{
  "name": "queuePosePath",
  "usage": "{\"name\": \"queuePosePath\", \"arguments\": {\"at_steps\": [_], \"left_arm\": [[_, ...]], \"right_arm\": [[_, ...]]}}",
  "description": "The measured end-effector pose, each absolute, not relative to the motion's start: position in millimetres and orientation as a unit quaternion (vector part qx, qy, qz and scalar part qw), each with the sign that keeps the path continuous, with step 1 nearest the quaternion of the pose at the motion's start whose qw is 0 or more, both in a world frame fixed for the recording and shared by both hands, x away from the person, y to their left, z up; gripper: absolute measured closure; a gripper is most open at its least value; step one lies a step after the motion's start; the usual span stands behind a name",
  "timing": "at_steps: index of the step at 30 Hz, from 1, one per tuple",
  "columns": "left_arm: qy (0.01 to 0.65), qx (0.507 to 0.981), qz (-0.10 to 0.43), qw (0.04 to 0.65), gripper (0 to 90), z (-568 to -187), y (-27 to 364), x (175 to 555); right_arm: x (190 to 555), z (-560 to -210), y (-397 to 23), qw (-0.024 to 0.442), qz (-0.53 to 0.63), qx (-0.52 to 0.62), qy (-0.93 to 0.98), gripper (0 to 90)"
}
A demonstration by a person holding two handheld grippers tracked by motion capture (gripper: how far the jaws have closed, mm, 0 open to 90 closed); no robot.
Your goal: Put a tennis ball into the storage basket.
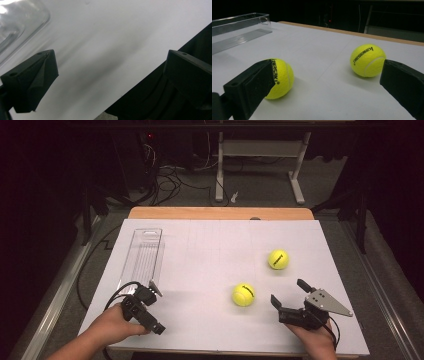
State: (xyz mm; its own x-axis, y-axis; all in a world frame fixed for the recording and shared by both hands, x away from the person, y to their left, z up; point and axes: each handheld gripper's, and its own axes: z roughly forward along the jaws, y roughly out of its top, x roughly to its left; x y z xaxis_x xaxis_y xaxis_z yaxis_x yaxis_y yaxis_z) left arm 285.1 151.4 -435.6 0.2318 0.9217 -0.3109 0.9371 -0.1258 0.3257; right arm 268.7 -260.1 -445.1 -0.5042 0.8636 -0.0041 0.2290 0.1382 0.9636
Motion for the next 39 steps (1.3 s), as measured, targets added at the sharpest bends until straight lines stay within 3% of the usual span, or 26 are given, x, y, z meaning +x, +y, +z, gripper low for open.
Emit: {"name": "queuePosePath", "arguments": {"at_steps": [17, 24, 39], "left_arm": [[0.597, 0.765, -0.030, 0.241, 0.7, -424, 102, 288], [0.598, 0.764, -0.033, 0.240, 0.7, -426, 98, 292], [0.597, 0.766, -0.029, 0.234, 0.7, -428, 95, 293]], "right_arm": [[268, -448, -226, 0.274, 0.519, 0.371, 0.720, 0.3], [274, -445, -202, 0.240, 0.520, 0.349, 0.742, 0.2], [304, -450, -173, 0.232, 0.490, 0.348, 0.765, 0.4]]}}
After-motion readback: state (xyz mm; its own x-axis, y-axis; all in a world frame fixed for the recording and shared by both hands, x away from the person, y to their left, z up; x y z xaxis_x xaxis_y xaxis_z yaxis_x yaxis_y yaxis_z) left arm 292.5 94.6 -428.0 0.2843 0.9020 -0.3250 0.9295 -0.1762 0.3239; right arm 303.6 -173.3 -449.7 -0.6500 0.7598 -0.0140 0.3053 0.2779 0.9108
